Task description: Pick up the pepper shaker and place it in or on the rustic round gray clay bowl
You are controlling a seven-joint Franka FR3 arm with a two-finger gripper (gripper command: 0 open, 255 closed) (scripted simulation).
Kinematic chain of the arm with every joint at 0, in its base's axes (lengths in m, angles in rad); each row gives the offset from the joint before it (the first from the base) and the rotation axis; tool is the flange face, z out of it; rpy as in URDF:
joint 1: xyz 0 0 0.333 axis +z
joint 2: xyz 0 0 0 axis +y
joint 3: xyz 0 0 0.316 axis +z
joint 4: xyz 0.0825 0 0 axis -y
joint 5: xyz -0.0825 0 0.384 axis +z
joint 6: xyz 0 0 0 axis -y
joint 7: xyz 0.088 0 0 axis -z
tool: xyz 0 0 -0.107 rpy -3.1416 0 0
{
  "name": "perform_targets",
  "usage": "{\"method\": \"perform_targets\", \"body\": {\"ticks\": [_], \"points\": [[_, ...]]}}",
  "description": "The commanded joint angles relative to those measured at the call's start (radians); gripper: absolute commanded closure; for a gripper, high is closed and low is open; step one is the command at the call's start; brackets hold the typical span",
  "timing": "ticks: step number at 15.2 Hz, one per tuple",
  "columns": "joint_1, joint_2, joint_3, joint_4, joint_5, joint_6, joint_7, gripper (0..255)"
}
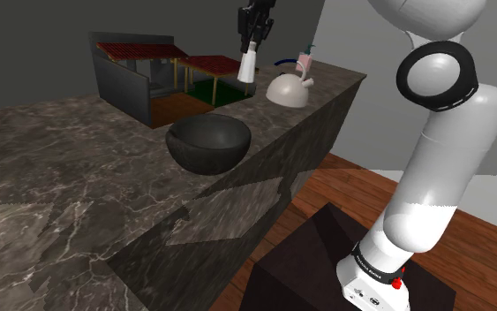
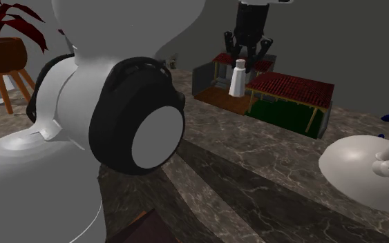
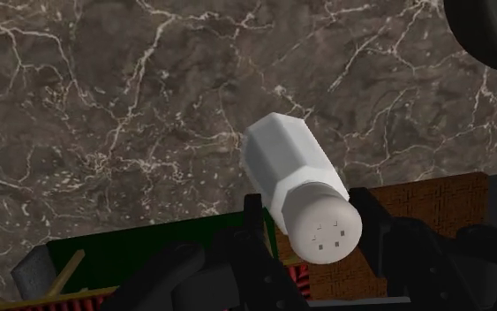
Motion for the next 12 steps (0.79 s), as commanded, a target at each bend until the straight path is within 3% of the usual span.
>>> {"method": "perform_targets", "body": {"ticks": [1, 5, 12], "points": [[0.004, 0.034, 0.002, 0.081, -0.005, -0.048, 0.007, 255], [0.018, 0.125, 0.006, 0.278, -0.018, -0.154, 0.021, 255], [0.116, 0.001, 0.06, 0.13, -0.021, -0.116, 0.174, 255]]}}
